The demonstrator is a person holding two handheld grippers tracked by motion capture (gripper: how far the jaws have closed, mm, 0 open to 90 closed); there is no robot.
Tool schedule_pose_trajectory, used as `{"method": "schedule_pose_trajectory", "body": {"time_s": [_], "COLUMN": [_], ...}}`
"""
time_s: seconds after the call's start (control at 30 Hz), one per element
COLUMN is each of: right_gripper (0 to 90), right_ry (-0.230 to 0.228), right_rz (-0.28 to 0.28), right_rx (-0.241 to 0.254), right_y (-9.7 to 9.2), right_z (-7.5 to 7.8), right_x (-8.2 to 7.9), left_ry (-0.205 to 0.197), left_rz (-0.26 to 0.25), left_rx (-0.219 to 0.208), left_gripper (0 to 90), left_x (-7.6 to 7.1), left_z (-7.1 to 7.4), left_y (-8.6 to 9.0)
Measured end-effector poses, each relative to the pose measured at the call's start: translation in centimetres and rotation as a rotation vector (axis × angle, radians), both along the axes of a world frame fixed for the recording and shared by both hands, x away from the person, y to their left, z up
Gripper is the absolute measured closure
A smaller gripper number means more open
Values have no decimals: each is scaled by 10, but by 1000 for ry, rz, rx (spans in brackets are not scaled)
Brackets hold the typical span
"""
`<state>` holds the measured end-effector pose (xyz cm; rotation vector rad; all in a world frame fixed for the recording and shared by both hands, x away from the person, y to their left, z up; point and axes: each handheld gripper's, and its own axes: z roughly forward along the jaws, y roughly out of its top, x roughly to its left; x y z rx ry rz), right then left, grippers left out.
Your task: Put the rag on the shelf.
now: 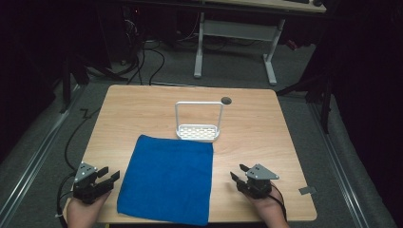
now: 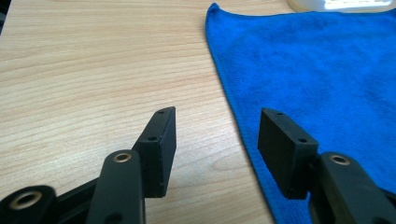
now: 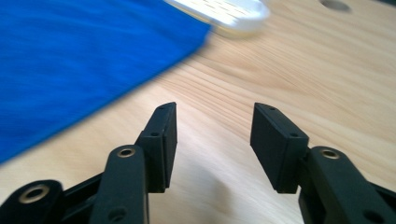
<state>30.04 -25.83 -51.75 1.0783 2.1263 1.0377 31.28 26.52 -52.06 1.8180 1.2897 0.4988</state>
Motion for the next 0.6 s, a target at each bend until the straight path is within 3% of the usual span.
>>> {"method": "schedule_pose_trajectory", "body": {"time_s": [0.2, 0.43, 0.6], "right_gripper": [563, 557, 554], "right_ry": [8, -20, -17], "right_rz": [-51, -41, -41], "right_rx": [22, 15, 28], "right_y": [-8, -6, -5], "right_z": [-1, 0, 1], "right_x": [5, 1, 2], "left_ry": [-25, -55, -49], "left_rz": [-1, 6, -2], "left_rx": [17, 12, 3], "left_gripper": [459, 443, 453], "left_x": [0, -1, -1], "left_z": [1, 3, 2], "left_y": [-4, -4, -5]}}
